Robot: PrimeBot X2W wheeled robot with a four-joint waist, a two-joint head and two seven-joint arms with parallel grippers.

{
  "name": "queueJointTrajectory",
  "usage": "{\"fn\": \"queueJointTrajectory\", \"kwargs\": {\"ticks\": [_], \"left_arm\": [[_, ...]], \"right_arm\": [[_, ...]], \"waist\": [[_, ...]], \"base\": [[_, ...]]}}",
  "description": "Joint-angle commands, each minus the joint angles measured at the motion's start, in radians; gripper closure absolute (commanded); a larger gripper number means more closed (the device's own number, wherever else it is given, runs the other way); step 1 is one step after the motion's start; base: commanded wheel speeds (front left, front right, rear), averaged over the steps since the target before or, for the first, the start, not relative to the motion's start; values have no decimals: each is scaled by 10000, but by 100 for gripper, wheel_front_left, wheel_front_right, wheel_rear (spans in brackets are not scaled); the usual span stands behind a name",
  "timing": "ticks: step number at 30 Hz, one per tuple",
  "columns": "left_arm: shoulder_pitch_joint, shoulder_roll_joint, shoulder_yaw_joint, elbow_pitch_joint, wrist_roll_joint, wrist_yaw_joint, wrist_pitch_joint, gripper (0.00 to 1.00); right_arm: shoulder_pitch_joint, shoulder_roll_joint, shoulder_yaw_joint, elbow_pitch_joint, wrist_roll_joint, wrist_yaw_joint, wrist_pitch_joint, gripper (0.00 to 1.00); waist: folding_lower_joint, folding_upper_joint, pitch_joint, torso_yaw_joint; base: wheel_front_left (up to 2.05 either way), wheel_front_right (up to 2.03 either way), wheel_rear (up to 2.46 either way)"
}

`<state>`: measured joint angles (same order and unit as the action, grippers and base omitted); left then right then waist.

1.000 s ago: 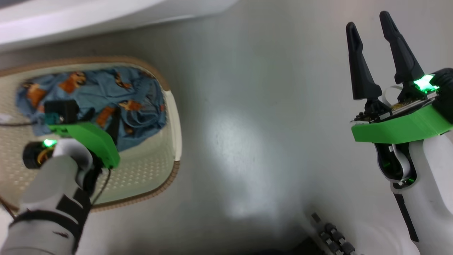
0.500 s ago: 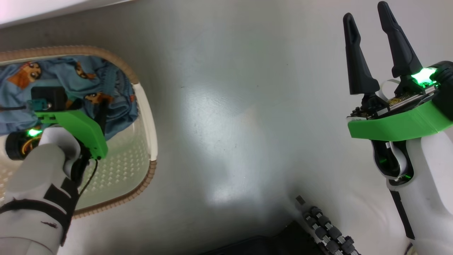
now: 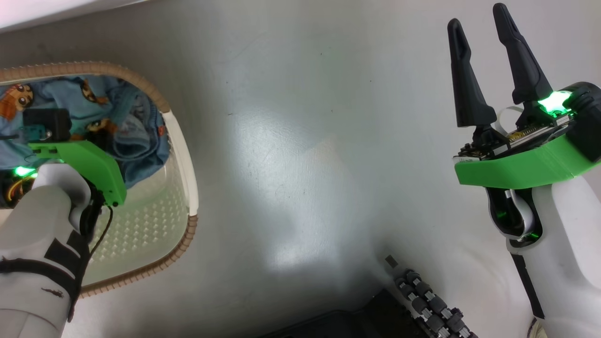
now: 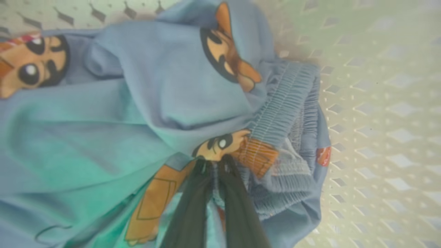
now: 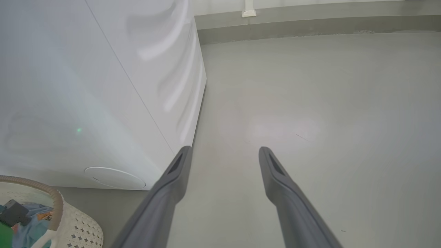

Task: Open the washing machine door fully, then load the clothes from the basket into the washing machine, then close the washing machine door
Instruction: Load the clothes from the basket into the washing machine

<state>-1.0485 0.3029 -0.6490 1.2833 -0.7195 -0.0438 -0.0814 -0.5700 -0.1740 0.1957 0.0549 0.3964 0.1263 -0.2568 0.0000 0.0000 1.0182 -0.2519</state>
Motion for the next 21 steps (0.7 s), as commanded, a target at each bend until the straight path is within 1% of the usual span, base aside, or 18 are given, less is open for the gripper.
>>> {"fn": "queueJointTrajectory", "kwargs": {"ticks": [1,6,10,17,21], "left_arm": [[155,311,134,23,-67,-81,-144,100],[230,218,162,39,-177,-240,-258,100],[458,180,193,51,-293,-383,-431,100],[1225,-37,241,56,-528,-670,-1154,100],[1694,-224,374,-216,-720,-792,-1651,100]], "right_arm": [[331,-25,137,-150,-93,44,-49,0],[311,-24,148,-93,-73,44,-49,0],[238,16,220,-39,-32,44,-49,0],[196,84,345,214,98,44,-49,0],[324,34,346,433,199,44,-49,0]], "waist": [[0,0,-23,21],[0,0,-193,122],[0,0,-578,197],[0,0,-1809,373],[0,0,-2677,627]], "base": [[0,0,0],[0,0,0],[0,0,0],[0,0,0],[0,0,0]]}}
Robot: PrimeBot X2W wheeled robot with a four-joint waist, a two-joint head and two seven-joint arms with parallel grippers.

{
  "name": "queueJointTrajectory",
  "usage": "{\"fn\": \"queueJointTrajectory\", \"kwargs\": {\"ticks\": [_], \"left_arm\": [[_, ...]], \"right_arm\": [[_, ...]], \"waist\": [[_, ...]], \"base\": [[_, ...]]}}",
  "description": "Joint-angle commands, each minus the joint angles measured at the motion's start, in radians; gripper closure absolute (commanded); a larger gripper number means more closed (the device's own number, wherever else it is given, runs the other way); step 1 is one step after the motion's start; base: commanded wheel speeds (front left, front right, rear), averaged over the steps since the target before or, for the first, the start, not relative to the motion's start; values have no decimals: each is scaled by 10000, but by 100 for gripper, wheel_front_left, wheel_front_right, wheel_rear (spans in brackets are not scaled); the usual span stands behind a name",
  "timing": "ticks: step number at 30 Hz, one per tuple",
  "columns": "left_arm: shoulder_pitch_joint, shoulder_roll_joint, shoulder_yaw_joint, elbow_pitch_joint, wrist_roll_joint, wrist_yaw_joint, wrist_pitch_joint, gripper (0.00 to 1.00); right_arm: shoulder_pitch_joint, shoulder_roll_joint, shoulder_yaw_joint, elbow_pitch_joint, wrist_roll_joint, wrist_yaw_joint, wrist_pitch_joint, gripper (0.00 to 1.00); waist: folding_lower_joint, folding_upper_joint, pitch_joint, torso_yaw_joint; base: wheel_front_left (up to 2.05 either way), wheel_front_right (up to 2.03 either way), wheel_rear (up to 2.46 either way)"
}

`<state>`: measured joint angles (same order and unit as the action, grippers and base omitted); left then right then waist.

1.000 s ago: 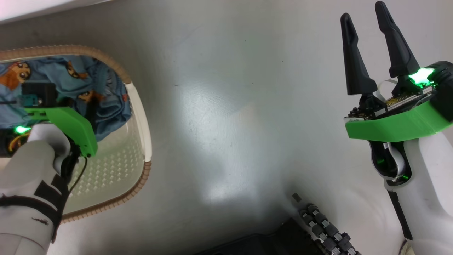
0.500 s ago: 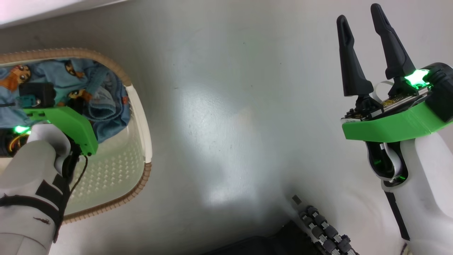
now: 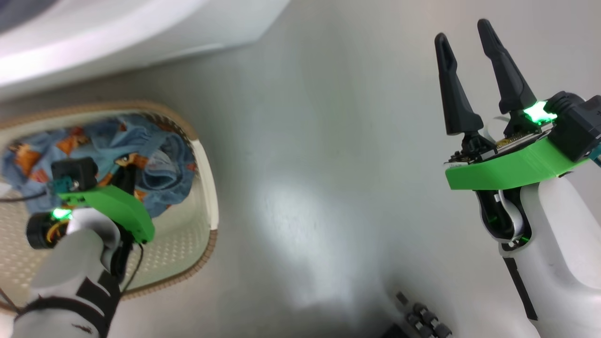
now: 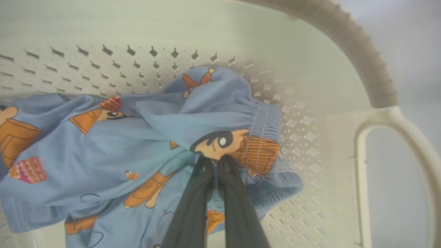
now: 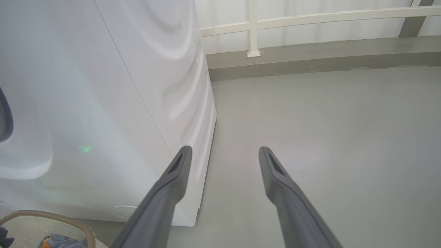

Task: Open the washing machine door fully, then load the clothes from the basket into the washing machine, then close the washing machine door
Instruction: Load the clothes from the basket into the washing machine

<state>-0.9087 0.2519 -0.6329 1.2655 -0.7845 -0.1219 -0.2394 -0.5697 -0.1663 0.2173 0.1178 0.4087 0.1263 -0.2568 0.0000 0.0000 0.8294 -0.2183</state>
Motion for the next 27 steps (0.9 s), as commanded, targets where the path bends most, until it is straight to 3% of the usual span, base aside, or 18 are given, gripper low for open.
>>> {"fn": "queueJointTrajectory", "kwargs": {"ticks": [1,8,17,27], "left_arm": [[425,260,250,-150,-110,-32,-131,100],[1525,317,854,-1670,-176,-82,-219,100],[3762,191,2596,-3976,243,-86,-222,100],[5478,-151,4175,-6441,1063,-87,-223,100]], "right_arm": [[363,-63,122,-135,108,44,-49,0],[832,-287,120,279,279,44,-49,0],[1697,-578,190,763,575,44,-49,0],[2648,-754,93,981,772,44,-49,0]], "waist": [[0,0,-1015,364],[0,0,-2668,900],[0,0,-4904,1432],[0,0,-6414,1885]], "base": [[0,0,0],[0,0,0],[0,0,0],[0,0,0]]}}
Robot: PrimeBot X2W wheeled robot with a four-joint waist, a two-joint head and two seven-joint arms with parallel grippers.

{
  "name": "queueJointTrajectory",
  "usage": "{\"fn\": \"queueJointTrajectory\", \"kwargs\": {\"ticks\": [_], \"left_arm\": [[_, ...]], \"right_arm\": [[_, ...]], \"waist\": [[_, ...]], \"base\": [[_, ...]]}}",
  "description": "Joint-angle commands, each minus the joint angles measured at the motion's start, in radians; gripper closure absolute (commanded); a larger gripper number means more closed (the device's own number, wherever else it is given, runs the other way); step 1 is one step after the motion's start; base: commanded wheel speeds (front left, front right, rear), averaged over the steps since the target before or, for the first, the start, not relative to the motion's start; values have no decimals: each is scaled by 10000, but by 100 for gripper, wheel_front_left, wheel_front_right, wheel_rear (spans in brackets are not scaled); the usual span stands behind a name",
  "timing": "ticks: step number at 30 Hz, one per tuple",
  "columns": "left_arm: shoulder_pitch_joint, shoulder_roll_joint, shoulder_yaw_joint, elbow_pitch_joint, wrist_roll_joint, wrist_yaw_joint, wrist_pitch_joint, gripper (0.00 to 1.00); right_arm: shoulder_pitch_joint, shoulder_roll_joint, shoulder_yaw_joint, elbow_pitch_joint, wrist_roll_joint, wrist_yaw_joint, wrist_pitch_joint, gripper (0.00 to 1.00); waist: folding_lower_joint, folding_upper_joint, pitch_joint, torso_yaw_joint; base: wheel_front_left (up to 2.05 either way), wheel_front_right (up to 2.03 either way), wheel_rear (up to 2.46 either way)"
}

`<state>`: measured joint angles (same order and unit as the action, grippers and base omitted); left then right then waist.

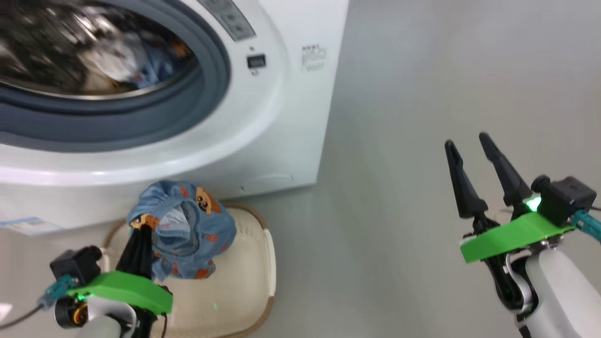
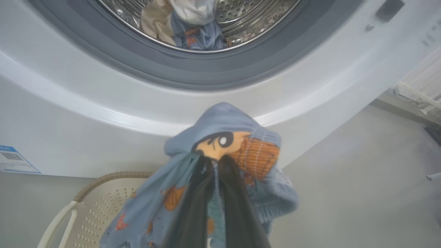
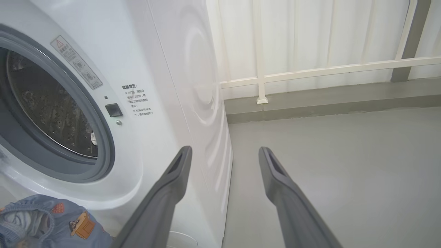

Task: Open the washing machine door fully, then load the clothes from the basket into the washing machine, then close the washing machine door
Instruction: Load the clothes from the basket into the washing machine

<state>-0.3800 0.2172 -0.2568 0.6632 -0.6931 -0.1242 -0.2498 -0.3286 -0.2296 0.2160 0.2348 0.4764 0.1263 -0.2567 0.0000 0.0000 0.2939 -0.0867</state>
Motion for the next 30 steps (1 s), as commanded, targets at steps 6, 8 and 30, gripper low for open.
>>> {"fn": "queueJointTrajectory", "kwargs": {"ticks": [6,8,30], "left_arm": [[767,16,824,-1583,479,-64,-119,100],[965,-33,973,-2041,571,-60,-120,100],[1064,0,1110,-4945,1021,566,113,100]], "right_arm": [[579,-134,66,-165,130,44,-51,0],[688,-156,80,-159,149,44,-51,0],[928,-538,268,-250,280,44,-51,0]], "waist": [[0,0,-1522,726],[0,0,-1692,766],[0,0,-1939,708]], "base": [[0,0,0],[0,0,0],[0,0,0]]}}
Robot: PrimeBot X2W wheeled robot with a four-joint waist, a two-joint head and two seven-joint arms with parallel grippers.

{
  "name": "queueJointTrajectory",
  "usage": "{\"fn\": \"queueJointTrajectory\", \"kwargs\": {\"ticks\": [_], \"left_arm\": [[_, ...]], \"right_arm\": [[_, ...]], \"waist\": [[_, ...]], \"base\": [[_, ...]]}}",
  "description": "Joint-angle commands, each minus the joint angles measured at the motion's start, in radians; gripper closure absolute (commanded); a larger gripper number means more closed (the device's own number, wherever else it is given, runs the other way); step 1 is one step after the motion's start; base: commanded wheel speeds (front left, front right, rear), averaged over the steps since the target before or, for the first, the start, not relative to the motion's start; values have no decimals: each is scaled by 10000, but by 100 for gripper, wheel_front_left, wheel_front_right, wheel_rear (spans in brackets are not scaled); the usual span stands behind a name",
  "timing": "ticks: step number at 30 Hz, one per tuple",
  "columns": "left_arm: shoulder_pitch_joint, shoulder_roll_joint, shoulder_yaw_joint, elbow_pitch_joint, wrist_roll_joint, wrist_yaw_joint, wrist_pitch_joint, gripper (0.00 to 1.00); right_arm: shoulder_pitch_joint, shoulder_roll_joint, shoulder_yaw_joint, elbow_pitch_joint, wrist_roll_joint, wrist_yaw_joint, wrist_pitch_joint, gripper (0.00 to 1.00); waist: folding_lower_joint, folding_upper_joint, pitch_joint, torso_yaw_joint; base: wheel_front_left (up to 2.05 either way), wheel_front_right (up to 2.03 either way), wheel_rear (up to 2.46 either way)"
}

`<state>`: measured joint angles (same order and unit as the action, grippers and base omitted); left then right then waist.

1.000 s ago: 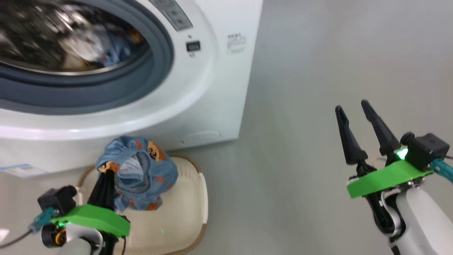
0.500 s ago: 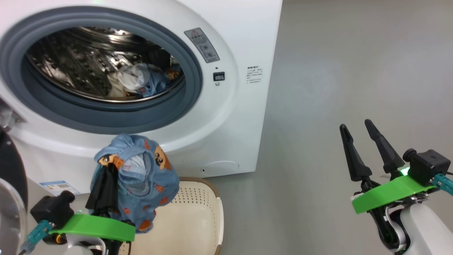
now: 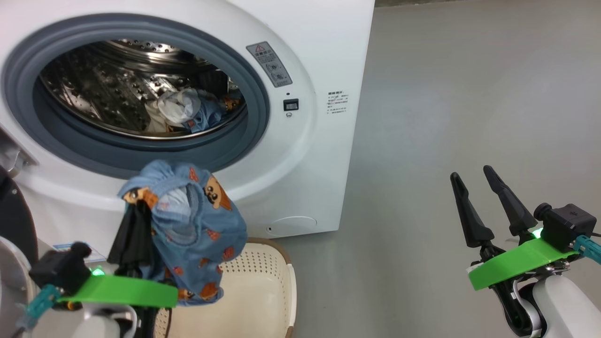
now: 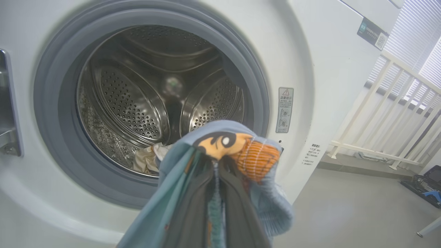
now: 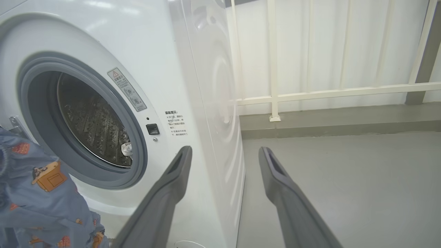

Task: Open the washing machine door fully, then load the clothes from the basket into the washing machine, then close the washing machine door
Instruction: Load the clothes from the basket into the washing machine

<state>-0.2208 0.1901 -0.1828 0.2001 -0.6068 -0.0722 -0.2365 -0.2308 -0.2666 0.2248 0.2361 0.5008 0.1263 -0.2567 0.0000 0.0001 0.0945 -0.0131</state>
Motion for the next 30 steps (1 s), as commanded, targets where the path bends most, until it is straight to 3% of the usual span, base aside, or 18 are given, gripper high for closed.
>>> {"fn": "queueJointTrajectory", "kwargs": {"ticks": [1,9,23,30], "left_arm": [[-700,289,385,-309,181,52,-26,100],[-2655,498,695,359,473,83,-144,100],[-6962,1165,816,5926,317,-311,-53,100],[-9369,1590,743,7573,473,-423,-146,100]], "right_arm": [[-83,-189,204,-272,38,44,-51,0],[-380,-367,336,-353,-14,44,-51,0],[-1151,-338,320,-799,-269,44,-51,0],[-1445,-35,126,-1123,-478,44,-51,0]], "waist": [[0,-1,118,-48],[0,-1,925,-251],[0,-1,3718,-1129],[0,-1,5308,-1653]], "base": [[0,0,0],[0,0,0],[0,0,0],[0,0,0]]}}
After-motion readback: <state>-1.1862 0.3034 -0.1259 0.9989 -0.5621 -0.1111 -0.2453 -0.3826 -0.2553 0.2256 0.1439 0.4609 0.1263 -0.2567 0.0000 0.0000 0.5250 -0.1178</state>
